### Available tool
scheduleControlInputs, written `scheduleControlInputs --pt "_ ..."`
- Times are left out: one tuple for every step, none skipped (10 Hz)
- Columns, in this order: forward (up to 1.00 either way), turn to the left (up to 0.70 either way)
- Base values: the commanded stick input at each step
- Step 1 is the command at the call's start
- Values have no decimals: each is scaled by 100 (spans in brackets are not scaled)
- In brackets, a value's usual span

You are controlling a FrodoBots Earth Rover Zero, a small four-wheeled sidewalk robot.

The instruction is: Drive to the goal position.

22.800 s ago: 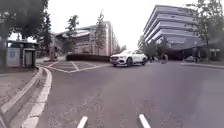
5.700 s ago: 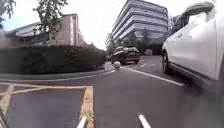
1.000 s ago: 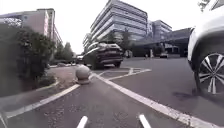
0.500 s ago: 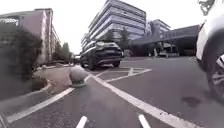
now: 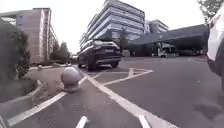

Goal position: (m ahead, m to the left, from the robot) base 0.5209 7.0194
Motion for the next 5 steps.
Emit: scheduleControlInputs --pt "70 0" --pt "70 7" --pt "70 13" --pt "70 12" --pt "70 6"
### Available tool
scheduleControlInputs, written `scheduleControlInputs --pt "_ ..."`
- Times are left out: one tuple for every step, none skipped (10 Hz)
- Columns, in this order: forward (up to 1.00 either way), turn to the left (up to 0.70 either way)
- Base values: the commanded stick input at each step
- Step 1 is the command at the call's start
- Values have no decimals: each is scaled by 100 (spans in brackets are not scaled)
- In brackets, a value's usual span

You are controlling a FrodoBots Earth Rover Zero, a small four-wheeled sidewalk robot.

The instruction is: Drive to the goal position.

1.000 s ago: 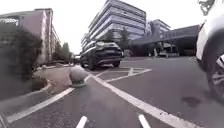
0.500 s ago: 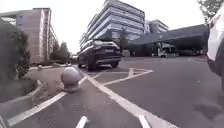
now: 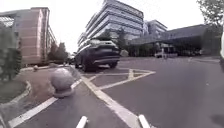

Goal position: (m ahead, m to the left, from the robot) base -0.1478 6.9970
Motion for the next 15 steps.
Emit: scheduleControlInputs --pt "70 0" --pt "70 0" --pt "70 13" --pt "70 14" --pt "70 14" --pt "70 14" --pt "70 14" --pt "70 14" --pt "70 14" --pt "70 7" --pt "70 0" --pt "70 10" --pt "70 14" --pt "70 14" --pt "70 14"
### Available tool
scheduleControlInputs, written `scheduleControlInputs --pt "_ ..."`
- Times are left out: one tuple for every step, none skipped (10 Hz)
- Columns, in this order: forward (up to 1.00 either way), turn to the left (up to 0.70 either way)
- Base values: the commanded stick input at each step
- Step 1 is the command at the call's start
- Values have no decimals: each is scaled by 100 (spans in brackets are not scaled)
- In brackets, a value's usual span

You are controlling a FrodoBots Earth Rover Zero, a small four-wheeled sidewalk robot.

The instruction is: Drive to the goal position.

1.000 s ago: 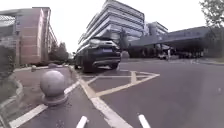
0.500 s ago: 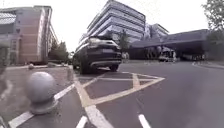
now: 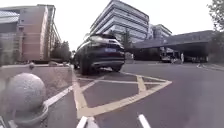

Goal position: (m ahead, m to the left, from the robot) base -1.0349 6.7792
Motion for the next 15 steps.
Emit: scheduleControlInputs --pt "70 14" --pt "70 14" --pt "70 14" --pt "70 14" --pt "70 14" --pt "70 14" --pt "70 14" --pt "70 14" --pt "70 14" --pt "70 14" --pt "70 14" --pt "70 14" --pt "70 14" --pt "70 14" --pt "70 14"
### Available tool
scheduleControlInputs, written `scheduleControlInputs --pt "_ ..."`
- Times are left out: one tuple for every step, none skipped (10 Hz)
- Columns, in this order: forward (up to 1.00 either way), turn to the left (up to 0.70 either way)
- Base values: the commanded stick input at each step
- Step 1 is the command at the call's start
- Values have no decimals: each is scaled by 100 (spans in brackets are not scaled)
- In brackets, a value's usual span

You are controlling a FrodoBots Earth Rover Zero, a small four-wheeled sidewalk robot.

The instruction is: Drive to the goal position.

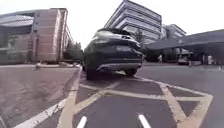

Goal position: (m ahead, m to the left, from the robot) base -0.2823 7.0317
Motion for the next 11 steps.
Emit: scheduleControlInputs --pt "70 14" --pt "70 14" --pt "70 14" --pt "64 17" --pt "45 27" --pt "45 27" --pt "45 27" --pt "45 27" --pt "45 27" --pt "45 27" --pt "45 27"
